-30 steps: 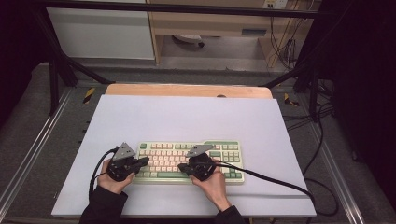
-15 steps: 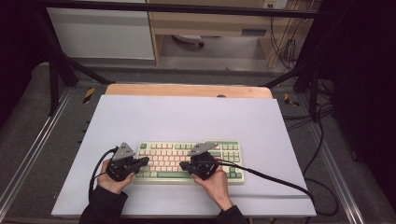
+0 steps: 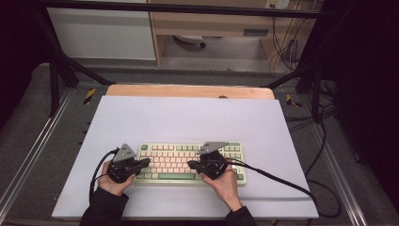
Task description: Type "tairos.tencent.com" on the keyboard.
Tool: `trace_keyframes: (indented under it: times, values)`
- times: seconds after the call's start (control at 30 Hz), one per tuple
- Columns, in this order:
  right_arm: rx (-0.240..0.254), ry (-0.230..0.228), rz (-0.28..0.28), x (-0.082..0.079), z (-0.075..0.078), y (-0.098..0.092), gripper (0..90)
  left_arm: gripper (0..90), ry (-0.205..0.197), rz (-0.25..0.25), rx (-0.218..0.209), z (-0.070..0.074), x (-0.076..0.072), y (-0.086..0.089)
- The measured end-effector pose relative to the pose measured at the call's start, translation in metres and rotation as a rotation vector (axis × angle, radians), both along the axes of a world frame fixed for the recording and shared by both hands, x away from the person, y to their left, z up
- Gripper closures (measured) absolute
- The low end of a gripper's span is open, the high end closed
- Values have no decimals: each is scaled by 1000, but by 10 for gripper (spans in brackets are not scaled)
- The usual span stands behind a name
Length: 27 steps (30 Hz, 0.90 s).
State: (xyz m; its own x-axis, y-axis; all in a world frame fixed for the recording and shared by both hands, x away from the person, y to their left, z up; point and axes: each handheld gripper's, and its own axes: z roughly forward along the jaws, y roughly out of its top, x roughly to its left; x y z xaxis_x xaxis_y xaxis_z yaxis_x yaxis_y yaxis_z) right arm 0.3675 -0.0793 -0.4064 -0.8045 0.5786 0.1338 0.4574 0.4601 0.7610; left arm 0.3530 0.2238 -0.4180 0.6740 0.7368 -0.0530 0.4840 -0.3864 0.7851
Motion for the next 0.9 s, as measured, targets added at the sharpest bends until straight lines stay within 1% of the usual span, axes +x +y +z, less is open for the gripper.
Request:
trace_keyframes:
  times: [0.2,0.3,0.37,0.57,0.73,0.9]
  values:
    - [-5,6,-26,0,0,-14,900,897,-2,-3,-2,1,0,-1]
    - [5,5,-38,0,0,-23,900,896,-3,-4,-3,1,-1,-1]
    - [10,6,-42,0,0,-27,900,897,-2,-5,-3,1,-1,-2]
    - [3,16,-51,-2,-3,-38,900,897,-2,-12,-6,2,-2,-4]
    - [4,14,-60,-4,-5,-46,900,897,-4,-26,-7,2,-3,-10]
    - [2,20,-64,-5,-7,-52,900,897,-2,-41,-11,3,-3,-17]
